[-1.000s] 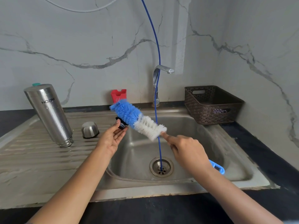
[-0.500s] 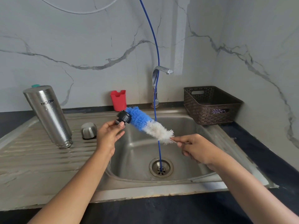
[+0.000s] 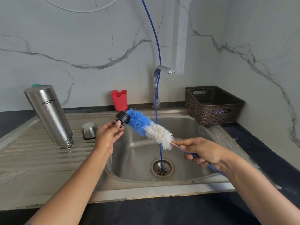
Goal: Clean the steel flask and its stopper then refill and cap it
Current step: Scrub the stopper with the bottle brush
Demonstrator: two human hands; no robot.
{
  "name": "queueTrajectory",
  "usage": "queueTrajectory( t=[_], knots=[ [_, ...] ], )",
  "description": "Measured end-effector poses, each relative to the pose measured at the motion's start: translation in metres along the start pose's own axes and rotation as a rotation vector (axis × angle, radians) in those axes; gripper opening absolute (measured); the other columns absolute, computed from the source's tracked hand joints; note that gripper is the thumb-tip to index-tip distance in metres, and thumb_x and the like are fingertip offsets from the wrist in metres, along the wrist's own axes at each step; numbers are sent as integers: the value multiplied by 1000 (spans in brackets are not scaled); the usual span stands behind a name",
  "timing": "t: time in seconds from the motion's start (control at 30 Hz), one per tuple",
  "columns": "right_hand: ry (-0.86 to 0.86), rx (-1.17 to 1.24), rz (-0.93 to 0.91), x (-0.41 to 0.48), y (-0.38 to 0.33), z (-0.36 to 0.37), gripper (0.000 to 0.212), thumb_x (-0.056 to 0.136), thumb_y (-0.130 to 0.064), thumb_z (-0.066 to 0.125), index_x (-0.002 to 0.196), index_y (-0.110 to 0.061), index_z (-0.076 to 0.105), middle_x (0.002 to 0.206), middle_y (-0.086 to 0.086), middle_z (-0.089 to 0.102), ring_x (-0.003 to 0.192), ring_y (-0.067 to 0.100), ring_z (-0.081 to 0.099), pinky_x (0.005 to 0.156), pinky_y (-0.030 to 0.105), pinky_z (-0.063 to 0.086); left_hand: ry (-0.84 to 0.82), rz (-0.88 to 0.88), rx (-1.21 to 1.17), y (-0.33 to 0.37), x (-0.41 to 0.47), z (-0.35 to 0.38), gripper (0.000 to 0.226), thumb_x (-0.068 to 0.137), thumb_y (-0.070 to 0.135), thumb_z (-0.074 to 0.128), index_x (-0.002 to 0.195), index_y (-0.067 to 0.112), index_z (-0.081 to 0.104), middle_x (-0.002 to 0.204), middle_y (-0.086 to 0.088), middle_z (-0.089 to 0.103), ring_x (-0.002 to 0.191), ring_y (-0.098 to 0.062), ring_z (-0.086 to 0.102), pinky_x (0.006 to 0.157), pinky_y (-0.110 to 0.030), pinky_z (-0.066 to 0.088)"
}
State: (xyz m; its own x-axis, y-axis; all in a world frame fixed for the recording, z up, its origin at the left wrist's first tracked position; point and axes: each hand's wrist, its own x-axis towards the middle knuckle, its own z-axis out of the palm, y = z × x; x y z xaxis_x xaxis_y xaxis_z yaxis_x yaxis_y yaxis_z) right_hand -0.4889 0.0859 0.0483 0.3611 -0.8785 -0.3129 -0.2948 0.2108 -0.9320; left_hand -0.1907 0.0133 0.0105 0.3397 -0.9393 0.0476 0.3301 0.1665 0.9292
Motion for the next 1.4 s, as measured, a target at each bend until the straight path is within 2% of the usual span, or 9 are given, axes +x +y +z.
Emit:
queueTrajectory(
  t=[0.13,0.4,0.63,0.77,0.93,1.03,1.17,1.3,1.4],
  knots=[
    [-10,28,24,13,-1,-3,30,100,-14,44,122,-25,61,55,-2,41,33,2,24,31,13,19,-110,-138,11,-1,-7,8,6,93,12,59,88,9,60,82,-6,68,72,-15,70,62,-21,57],
    [-130,54,54,19,5,-20,31,100,-12,43,121,-26,62,58,-1,40,35,3,23,34,15,16,-213,-350,-160,7,-8,-1,25,97,23,51,102,0,60,77,-11,73,68,-15,72,58,-22,58],
    [-164,63,55,20,6,-30,32,100,-12,44,123,-25,61,59,0,40,36,4,22,33,15,18,-209,-364,-236,15,-6,-8,30,97,26,48,102,-1,60,79,-11,72,68,-15,72,57,-22,58],
    [-134,68,34,27,2,-29,33,99,-13,44,128,-22,58,59,0,39,35,3,22,32,14,19,-288,-421,-206,12,-13,-1,31,99,24,46,104,-3,61,81,-13,72,68,-16,72,57,-22,58],
    [-168,39,35,19,-4,-36,32,98,-14,46,124,-25,61,59,0,39,37,4,22,34,15,15,-257,-421,-242,17,-9,-8,41,98,24,45,87,-4,72,83,-15,70,67,-16,72,55,-22,58],
    [-124,57,20,21,-2,-29,32,99,-14,45,126,-24,60,59,0,39,36,4,22,34,15,15,-320,-454,-213,14,-14,-1,34,100,25,43,105,-4,60,80,-13,72,67,-15,72,55,-22,58],
    [-82,26,-25,14,2,-29,30,99,-16,46,123,-27,61,60,1,39,37,5,22,36,18,14,-280,-419,-225,14,-11,-5,30,100,22,43,105,-3,59,82,-13,73,69,-16,72,57,-22,58],
    [200,5,-148,6,6,-30,30,99,-17,47,122,-30,61,56,-2,39,37,4,22,33,15,17,-240,-310,-227,12,-9,-8,17,97,13,46,99,4,60,83,-9,74,76,-16,73,60,-20,58],
    [369,78,-277,19,-6,-9,23,99,-21,49,116,-29,62,55,-2,35,35,3,22,32,14,17,-243,-77,-65,7,-15,4,14,92,1,53,96,13,60,79,3,74,78,-9,71,62,-19,57]
  ],
)
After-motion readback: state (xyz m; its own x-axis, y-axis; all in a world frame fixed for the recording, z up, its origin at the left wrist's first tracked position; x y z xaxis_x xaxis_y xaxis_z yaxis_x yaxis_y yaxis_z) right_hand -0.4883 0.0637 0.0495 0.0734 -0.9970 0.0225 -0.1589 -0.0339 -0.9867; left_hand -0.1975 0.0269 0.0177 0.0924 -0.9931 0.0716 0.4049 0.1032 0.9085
